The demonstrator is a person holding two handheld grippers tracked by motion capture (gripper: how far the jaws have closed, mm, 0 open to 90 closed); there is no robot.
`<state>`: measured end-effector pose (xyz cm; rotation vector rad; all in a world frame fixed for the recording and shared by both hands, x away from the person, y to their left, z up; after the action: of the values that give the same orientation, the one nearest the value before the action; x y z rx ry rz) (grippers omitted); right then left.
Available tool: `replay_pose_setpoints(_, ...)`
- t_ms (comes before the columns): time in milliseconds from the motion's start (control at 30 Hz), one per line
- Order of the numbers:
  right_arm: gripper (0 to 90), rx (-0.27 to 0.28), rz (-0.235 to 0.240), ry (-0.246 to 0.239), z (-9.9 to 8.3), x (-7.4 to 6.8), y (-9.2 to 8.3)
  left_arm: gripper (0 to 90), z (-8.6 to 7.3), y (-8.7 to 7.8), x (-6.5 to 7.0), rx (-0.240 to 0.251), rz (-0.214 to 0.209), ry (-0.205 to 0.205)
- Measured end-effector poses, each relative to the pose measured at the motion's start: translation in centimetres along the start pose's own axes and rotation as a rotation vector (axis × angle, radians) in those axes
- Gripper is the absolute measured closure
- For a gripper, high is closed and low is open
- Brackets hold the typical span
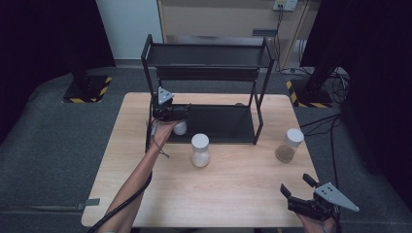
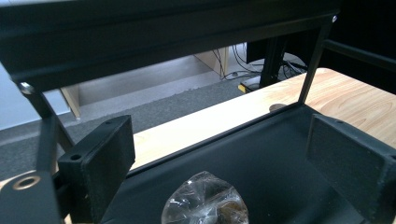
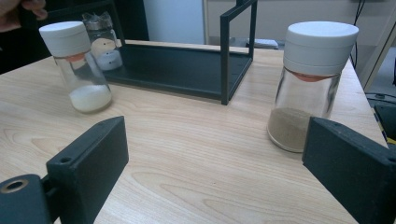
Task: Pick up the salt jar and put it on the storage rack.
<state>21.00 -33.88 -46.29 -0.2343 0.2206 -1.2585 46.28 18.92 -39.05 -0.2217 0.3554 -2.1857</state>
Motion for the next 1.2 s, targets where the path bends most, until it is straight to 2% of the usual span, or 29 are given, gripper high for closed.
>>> replay_pose_setpoints(67,7.1,0.000,0.000,0.001,0.0,0.0,0.0,7.2,0.4,-0.7,-0.1,0.011,-0.020,-0.011)
replay_pose_setpoints(200,7.1,-0.002,-0.001,-0.002,0.0,-0.1,0.0,7.3,1.2,-2.4,0.0,0.025,-0.036,0.008)
replay_pose_setpoints(233,7.1,-0.002,-0.002,-0.001,0.0,-0.1,0.0,7.3,1.2,-2.4,0.0,0.025,-0.036,0.008)
replay_pose_setpoints(267,7.1,-0.002,-0.001,-0.001,0.0,0.0,0.0,7.4,1.4,-3.4,0.1,0.035,-0.042,0.015)
replay_pose_setpoints(400,7.1,-0.001,0.000,-0.003,0.0,-0.1,0.1,7.5,1.5,-5.0,0.2,0.040,-0.060,0.035)
replay_pose_setpoints(500,7.1,-0.002,0.000,-0.008,0.0,-0.1,0.1,7.6,1.2,-6.2,0.3,0.044,-0.090,0.022)
replay_pose_setpoints(767,7.1,-0.005,0.001,-0.014,0.1,-0.2,0.1,8.7,0.1,-9.3,0.9,0.047,-0.137,0.047)
replay_pose_setpoints(933,7.1,-0.006,-0.001,-0.013,0.1,-0.2,0.1,9.5,-1.1,-11.4,1.2,0.055,-0.162,0.059)
replay_pose_setpoints(1200,7.1,-0.008,-0.004,-0.017,0.1,-0.3,0.1,9.5,-2.5,-14.0,1.2,0.077,-0.179,0.051)
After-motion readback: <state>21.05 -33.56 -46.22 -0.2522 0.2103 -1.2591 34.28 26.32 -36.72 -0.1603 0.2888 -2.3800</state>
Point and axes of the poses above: each handheld gripper's, and its own axes: y roughly forward along the jaws, z roughly out of its top, x roughly to its right, the point moved 8 cm from there along y, roughly forward along the jaws, and after that the axes turned 9 degrees about -z, right-handed, at the moved point
